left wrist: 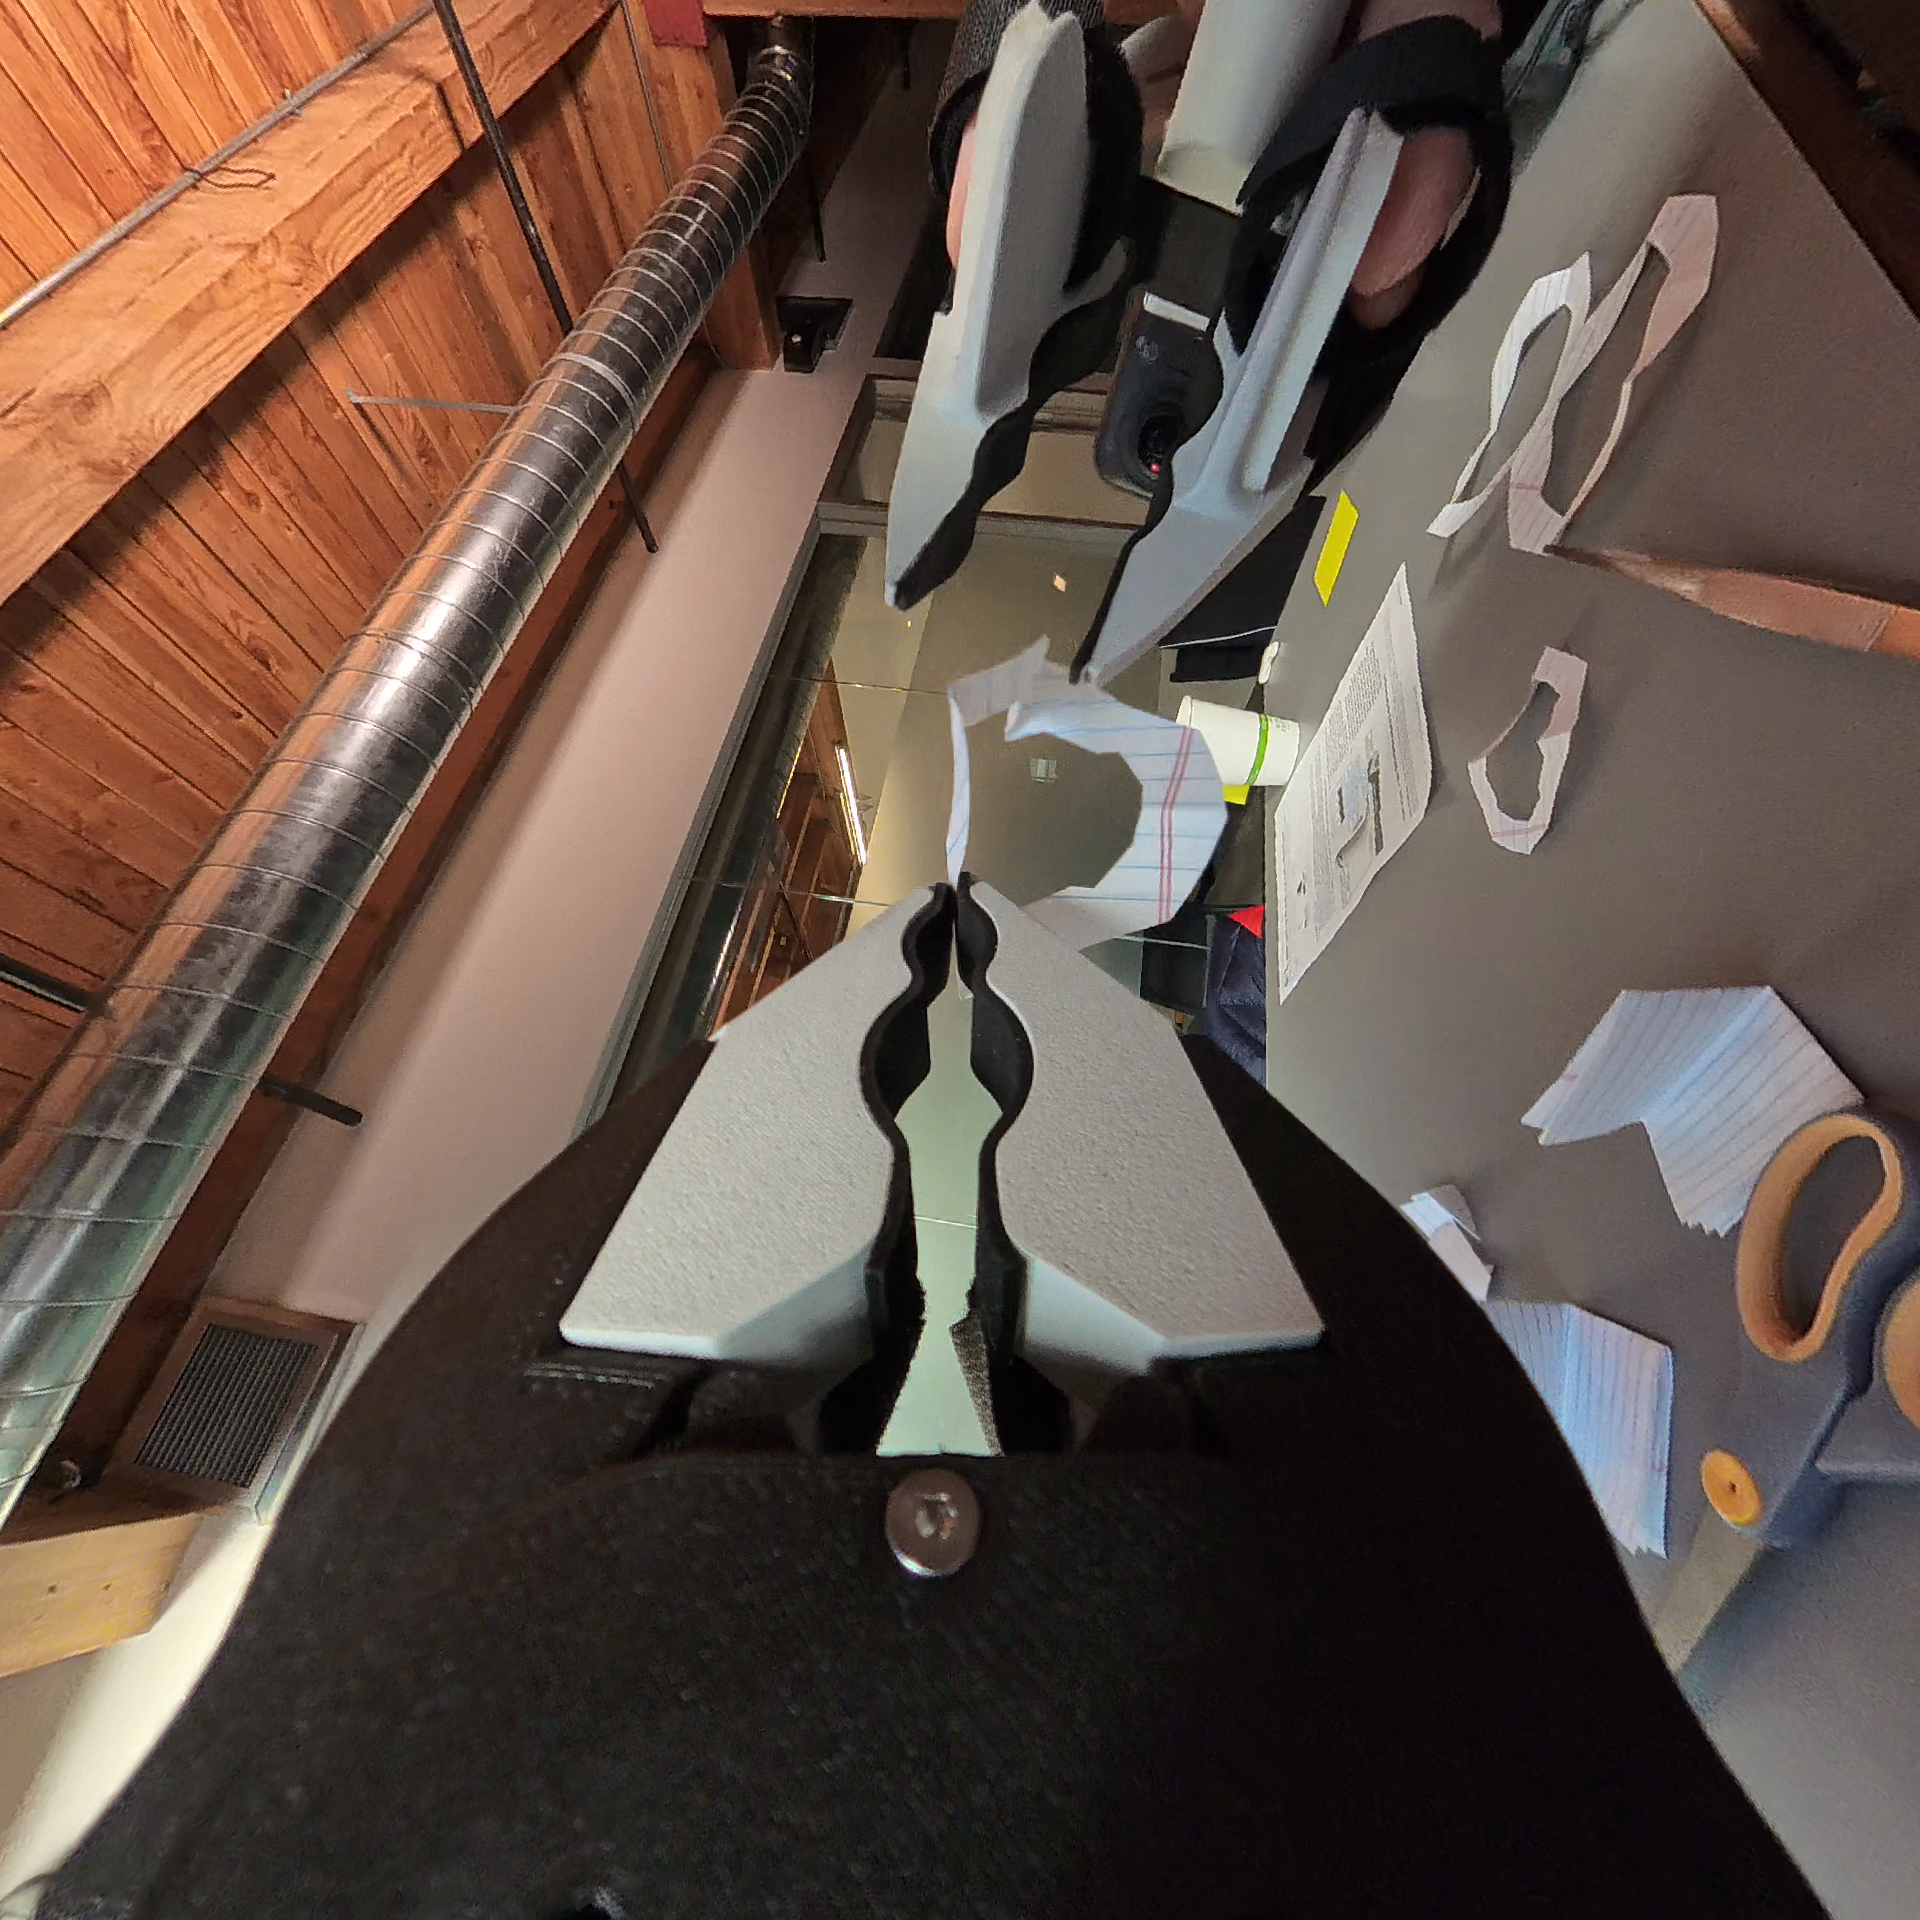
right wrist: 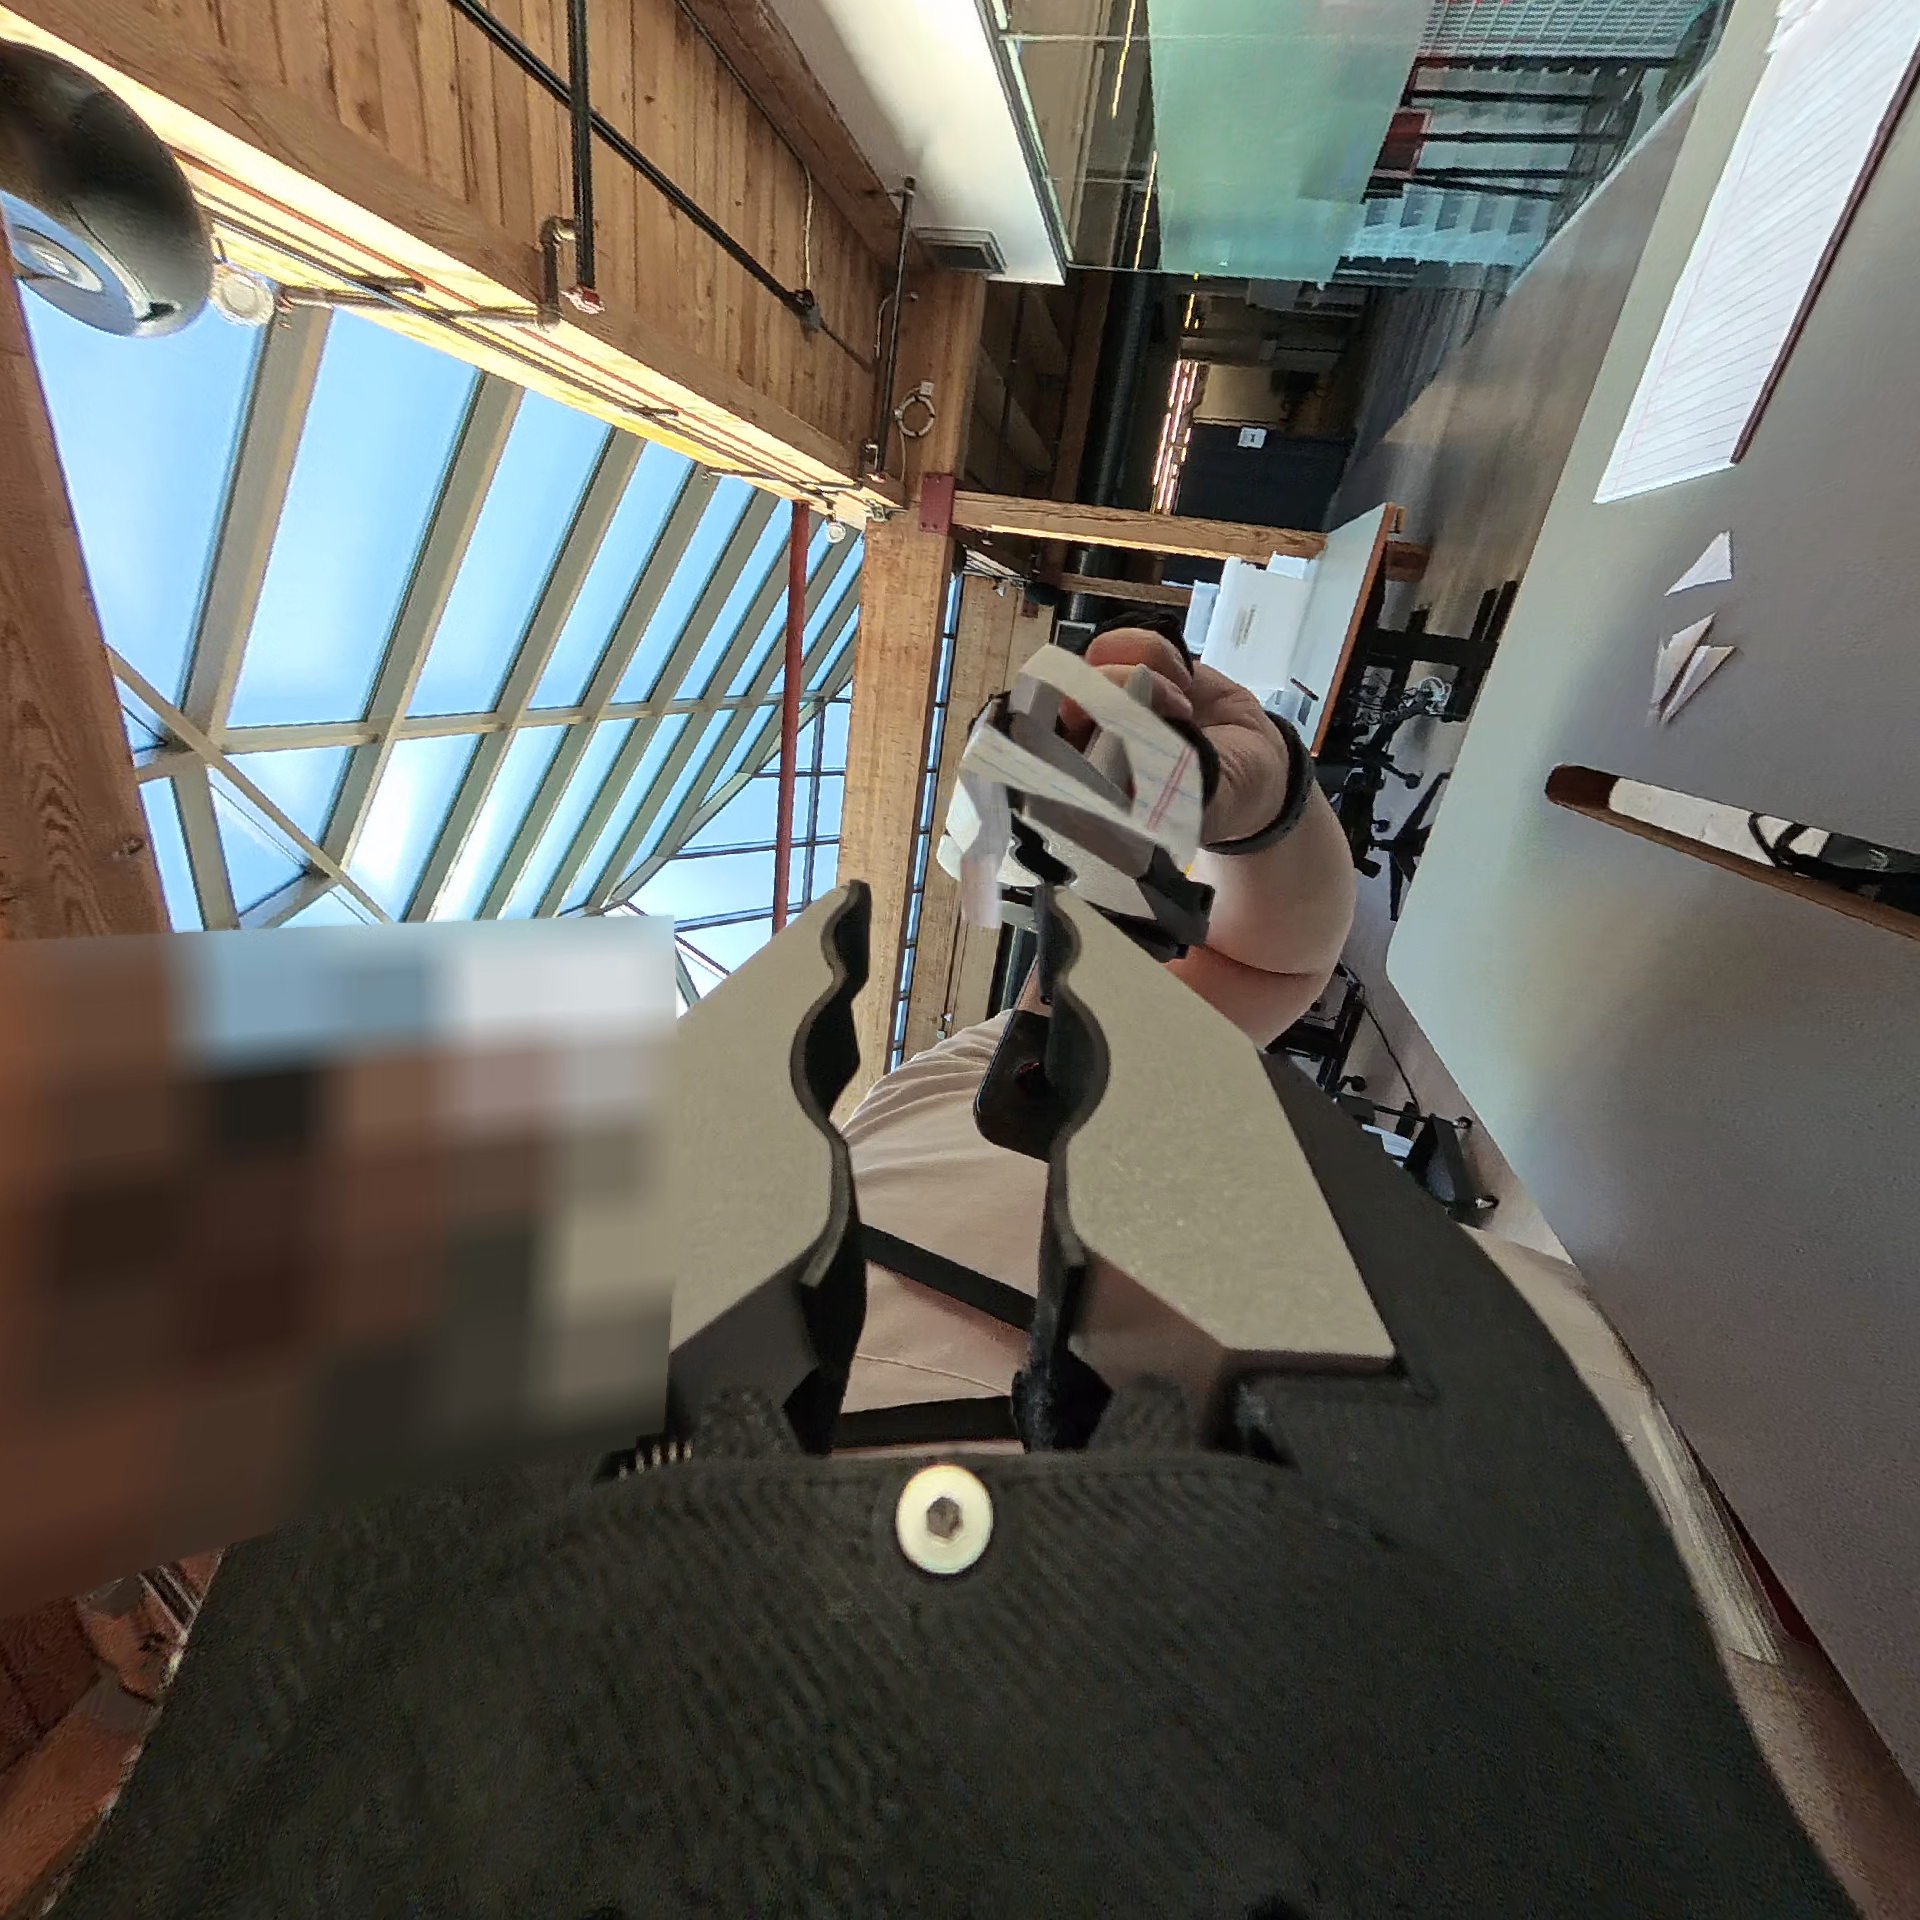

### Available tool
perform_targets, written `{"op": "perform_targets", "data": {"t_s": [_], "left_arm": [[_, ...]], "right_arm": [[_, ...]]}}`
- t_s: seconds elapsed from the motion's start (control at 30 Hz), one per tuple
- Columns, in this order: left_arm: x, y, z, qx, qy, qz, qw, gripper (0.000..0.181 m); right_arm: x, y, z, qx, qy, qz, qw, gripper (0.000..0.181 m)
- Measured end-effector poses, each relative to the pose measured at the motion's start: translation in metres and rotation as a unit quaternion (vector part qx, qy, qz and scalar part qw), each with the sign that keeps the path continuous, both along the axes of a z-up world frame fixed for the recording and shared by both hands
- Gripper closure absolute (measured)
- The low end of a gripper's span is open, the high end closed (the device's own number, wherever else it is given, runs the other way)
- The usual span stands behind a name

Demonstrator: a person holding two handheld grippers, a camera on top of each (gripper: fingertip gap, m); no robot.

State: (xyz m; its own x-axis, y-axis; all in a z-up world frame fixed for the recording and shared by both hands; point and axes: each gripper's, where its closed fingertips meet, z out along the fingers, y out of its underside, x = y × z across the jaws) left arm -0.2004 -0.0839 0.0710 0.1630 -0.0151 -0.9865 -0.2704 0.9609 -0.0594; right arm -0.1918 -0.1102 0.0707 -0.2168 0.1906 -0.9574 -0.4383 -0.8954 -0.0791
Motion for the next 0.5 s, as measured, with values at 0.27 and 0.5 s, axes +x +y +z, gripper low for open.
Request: {"op": "perform_targets", "data": {"t_s": [0.27,0.5], "left_arm": [[0.089,-0.051,0.000,0.021,0.018,-0.060,0.998,0.181],[0.187,-0.071,0.001,-0.172,0.035,-0.073,0.982,0.151]], "right_arm": [[0.091,-0.018,-0.001,0.005,0.017,-0.046,0.999,0.167],[0.181,-0.046,0.015,0.096,-0.090,-0.099,0.986,0.181]]}}
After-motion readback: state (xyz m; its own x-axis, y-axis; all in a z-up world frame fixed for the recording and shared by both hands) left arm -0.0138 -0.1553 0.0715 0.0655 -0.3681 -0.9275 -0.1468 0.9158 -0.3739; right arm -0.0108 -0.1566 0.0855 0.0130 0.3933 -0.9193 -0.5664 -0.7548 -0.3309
